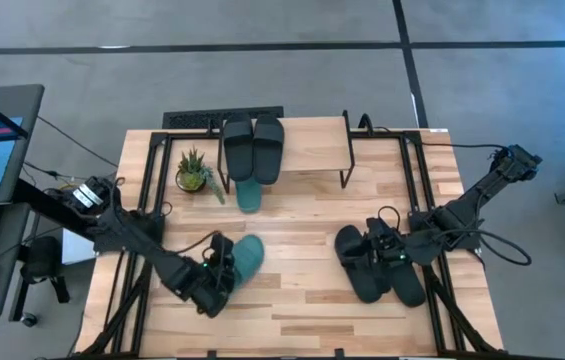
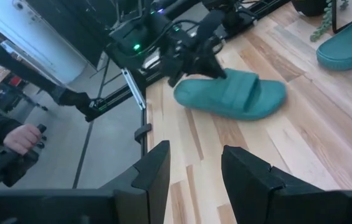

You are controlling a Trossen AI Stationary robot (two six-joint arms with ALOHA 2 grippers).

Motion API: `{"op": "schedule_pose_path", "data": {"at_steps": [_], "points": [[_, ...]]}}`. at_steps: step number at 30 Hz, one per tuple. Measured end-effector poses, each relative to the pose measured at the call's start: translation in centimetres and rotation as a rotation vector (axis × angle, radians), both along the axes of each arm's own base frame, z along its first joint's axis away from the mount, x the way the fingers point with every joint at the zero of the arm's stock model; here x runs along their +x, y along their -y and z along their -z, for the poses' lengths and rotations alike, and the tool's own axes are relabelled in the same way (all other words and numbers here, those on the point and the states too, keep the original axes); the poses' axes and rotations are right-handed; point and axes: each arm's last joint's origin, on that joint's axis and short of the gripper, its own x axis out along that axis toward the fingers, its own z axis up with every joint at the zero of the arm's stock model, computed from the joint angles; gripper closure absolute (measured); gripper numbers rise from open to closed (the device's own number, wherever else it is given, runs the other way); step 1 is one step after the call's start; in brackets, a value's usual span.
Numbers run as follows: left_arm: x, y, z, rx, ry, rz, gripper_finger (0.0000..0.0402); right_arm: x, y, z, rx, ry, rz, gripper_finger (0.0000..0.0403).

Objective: Pick and place slides into the shelf
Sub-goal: Put the blue slide under the shelf

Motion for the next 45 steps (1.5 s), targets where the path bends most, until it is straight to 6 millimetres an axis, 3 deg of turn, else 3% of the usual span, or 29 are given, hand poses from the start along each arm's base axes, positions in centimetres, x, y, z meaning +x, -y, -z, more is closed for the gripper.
{"op": "schedule_pose_path", "data": {"at_steps": [15, 28, 35, 41, 45], "points": [[6.1, -5.7, -2.7, -0.123, 0.191, -0.236, 0.0401, -0.8, -0.4, 0.8, -0.041, -0.073, -0.033, 0.0272], [8.2, -9.0, -3.3, -0.18, 0.291, -0.328, 0.0401, -1.0, -0.4, 1.1, -0.069, -0.105, -0.037, 0.0272], [9.4, -9.2, -2.1, -0.172, 0.247, -0.337, 0.0401, -1.2, -0.2, 1.0, -0.07, -0.104, -0.033, 0.0272], [12.4, -7.8, 0.1, -0.162, 0.172, -0.322, 0.0401, -1.2, -0.2, 0.9, -0.053, -0.102, -0.025, 0.0272], [13.9, -7.5, 0.6, -0.132, 0.149, -0.38, 0.0401, -1.4, -0.4, 0.9, -0.026, -0.11, -0.024, 0.0272]]}}
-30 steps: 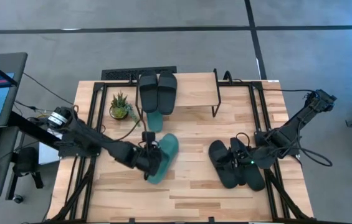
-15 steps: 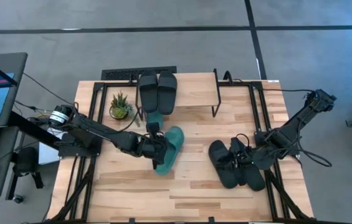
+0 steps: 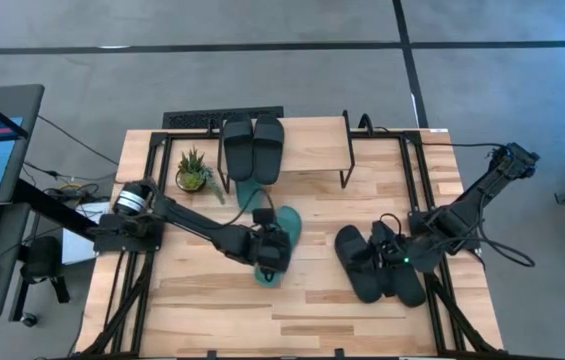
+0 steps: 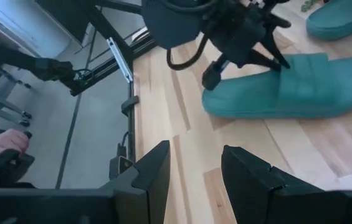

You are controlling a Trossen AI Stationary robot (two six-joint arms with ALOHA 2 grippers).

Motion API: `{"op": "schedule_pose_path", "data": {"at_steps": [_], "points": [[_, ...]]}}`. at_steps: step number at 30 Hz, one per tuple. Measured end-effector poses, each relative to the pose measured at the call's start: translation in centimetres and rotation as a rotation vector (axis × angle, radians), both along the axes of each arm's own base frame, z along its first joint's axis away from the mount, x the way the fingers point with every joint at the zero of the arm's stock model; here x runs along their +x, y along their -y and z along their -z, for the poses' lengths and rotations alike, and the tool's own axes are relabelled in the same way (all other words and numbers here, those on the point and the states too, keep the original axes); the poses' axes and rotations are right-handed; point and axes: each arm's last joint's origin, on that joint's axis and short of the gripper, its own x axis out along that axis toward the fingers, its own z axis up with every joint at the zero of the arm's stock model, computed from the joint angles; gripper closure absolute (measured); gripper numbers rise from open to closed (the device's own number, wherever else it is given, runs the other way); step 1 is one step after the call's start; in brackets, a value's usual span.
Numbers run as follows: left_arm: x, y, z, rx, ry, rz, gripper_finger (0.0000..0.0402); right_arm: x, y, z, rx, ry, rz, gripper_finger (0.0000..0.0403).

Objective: Pick and place slides into the shelf
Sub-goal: Put the blue slide under the shelf

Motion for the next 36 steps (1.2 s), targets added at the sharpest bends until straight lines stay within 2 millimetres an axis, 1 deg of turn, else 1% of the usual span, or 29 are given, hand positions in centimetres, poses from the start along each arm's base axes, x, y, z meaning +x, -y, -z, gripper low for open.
{"op": "schedule_pose_path", "data": {"at_steps": [4, 8, 12, 16, 22, 27, 32, 34, 36], "points": [[0.7, -0.4, -0.7, 0.01, 0.013, -0.025, 0.0401, -0.3, -0.4, 0.0, 0.018, -0.005, -0.008, 0.0272], [0.8, -1.5, -1.5, 0.048, 0.011, -0.07, 0.0401, -0.6, -0.7, 0.0, 0.009, 0.007, -0.001, 0.0272], [0.8, -2.7, -1.5, 0.016, -0.026, -0.104, 0.0401, -0.9, -0.9, 0.0, -0.008, 0.023, 0.013, 0.0272], [0.8, -2.9, -1.4, 0.004, -0.031, -0.105, 0.0397, -1.2, -1.2, 0.0, -0.012, 0.028, 0.018, 0.0272], [1.0, -2.7, -1.4, -0.043, -0.021, -0.089, 0.0356, -1.6, -1.5, 0.0, -0.028, 0.035, 0.022, 0.0272], [0.9, -2.7, -1.4, -0.049, -0.023, -0.088, 0.0319, -1.6, -1.5, 0.1, -0.034, 0.038, 0.032, 0.0272], [0.9, -2.7, -1.4, -0.057, -0.027, -0.082, 0.0293, -1.7, -1.4, 0.2, -0.038, 0.02, 0.04, 0.0272], [0.7, -2.5, -1.7, -0.063, -0.035, -0.072, 0.0286, -1.7, -1.2, 0.4, -0.044, 0.001, 0.054, 0.0272], [0.4, -2.1, -2.4, -0.067, -0.02, -0.057, 0.0281, -1.5, -0.9, 0.8, -0.055, -0.029, 0.08, 0.0272]]}}
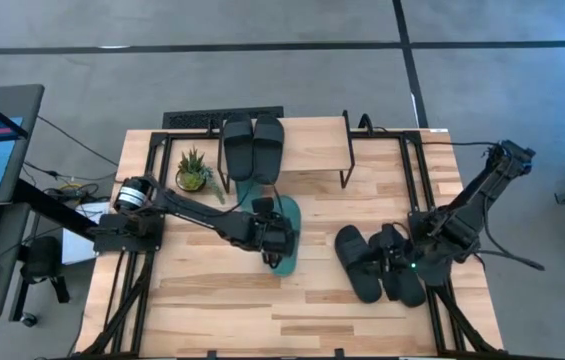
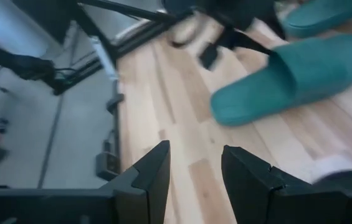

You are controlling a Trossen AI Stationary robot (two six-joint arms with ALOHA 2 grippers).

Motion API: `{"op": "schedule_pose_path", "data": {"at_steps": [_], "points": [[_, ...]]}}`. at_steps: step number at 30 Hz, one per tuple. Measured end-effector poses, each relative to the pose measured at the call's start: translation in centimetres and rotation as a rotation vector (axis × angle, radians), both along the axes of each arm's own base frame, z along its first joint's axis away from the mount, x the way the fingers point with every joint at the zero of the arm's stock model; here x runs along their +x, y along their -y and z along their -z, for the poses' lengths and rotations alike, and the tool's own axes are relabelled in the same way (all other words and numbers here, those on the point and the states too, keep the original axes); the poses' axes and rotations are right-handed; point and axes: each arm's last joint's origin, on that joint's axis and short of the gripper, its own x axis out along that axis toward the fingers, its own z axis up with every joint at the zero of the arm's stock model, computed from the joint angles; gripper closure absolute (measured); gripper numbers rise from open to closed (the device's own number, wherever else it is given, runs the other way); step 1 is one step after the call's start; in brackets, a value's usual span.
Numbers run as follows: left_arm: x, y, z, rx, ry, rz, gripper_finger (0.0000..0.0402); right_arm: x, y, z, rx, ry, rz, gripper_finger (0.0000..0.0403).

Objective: Pick and place slides into the shelf
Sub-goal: Put the blue slide under the shelf

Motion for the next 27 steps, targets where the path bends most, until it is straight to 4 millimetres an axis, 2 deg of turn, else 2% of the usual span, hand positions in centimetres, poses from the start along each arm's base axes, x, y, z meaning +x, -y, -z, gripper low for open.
{"op": "schedule_pose_path", "data": {"at_steps": [7, 12, 17, 22, 27], "points": [[-2.0, 1.4, -4.4, 0.026, 0.059, 0.117, 0.0276, 1.8, 0.4, 1.3, -0.121, -0.048, 0.023, 0.0272], [-4.5, 2.3, -8.0, 0.01, 0.107, 0.193, 0.0276, 3.5, 0.4, 1.4, -0.202, -0.002, -0.003, 0.0272], [-7.9, 2.6, -11.3, 0.004, 0.21, 0.196, 0.0276, 4.7, 0.8, 2.0, -0.249, -0.01, 0.009, 0.0272], [-12.2, 1.9, -12.8, 0.015, 0.346, 0.083, 0.0276, 6.4, 1.2, 3.7, -0.29, -0.075, 0.04, 0.0272], [-16.5, 1.6, -12.8, -0.031, 0.468, -0.003, 0.0276, 8.9, 1.6, 5.6, -0.337, -0.097, 0.064, 0.0272]]}}
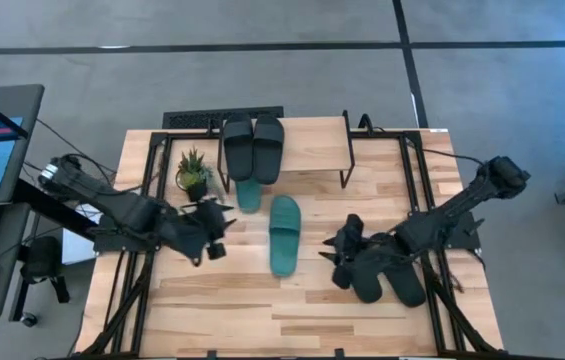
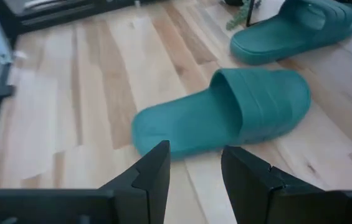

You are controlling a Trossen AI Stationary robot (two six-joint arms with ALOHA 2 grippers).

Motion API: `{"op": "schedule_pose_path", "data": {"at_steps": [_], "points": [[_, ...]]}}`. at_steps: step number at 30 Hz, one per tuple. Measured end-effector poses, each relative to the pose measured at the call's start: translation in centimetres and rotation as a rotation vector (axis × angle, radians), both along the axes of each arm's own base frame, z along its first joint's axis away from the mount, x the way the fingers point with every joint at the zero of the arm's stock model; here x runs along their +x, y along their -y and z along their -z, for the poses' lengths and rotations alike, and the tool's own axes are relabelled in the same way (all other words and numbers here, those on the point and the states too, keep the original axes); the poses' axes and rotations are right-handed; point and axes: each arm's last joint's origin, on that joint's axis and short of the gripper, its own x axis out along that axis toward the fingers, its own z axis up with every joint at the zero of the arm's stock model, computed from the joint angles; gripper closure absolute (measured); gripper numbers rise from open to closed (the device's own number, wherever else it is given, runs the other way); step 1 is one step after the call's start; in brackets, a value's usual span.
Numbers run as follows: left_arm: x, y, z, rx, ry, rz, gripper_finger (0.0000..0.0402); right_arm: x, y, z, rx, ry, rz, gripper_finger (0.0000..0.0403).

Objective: Pick and place slides into the shelf
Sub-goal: Put the blue slide under the shelf

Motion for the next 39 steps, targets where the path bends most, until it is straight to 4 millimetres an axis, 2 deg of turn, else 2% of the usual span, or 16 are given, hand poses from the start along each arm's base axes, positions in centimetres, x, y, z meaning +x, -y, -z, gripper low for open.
{"op": "schedule_pose_path", "data": {"at_steps": [6, 11, 18, 22, 26, 29, 31, 39], "points": [[-4.0, 0.2, 0.6, -0.059, 0.129, -0.039, 0.0276, 2.8, -0.2, 2.1, 0.02, 0.002, -0.082, 0.0272], [-5.8, 0.1, 1.4, -0.064, 0.195, -0.073, 0.0276, 4.6, -0.8, 3.4, 0.099, 0.034, -0.201, 0.0272], [-6.0, 0.2, 2.4, -0.046, 0.183, -0.077, 0.0276, 7.8, -1.4, 5.2, 0.16, -0.022, -0.33, 0.0272], [-6.0, 0.1, 2.8, -0.048, 0.176, -0.079, 0.0276, 9.2, -1.3, 5.9, 0.17, -0.039, -0.325, 0.0272], [-6.0, 0.2, 2.8, -0.059, 0.166, -0.07, 0.0276, 9.3, -0.3, 5.8, 0.123, -0.059, -0.215, 0.0281], [-6.0, 0.2, 2.8, -0.059, 0.167, -0.07, 0.0276, 9.0, 0.8, 4.7, 0.07, -0.055, -0.13, 0.0295], [-6.0, 0.2, 2.8, -0.057, 0.166, -0.07, 0.0276, 8.9, 1.7, 4.3, 0.036, -0.075, -0.122, 0.0303], [-6.0, 0.2, 2.8, -0.055, 0.167, -0.071, 0.0276, 9.3, 4.7, 4.8, -0.054, -0.147, -0.079, 0.0315]]}}
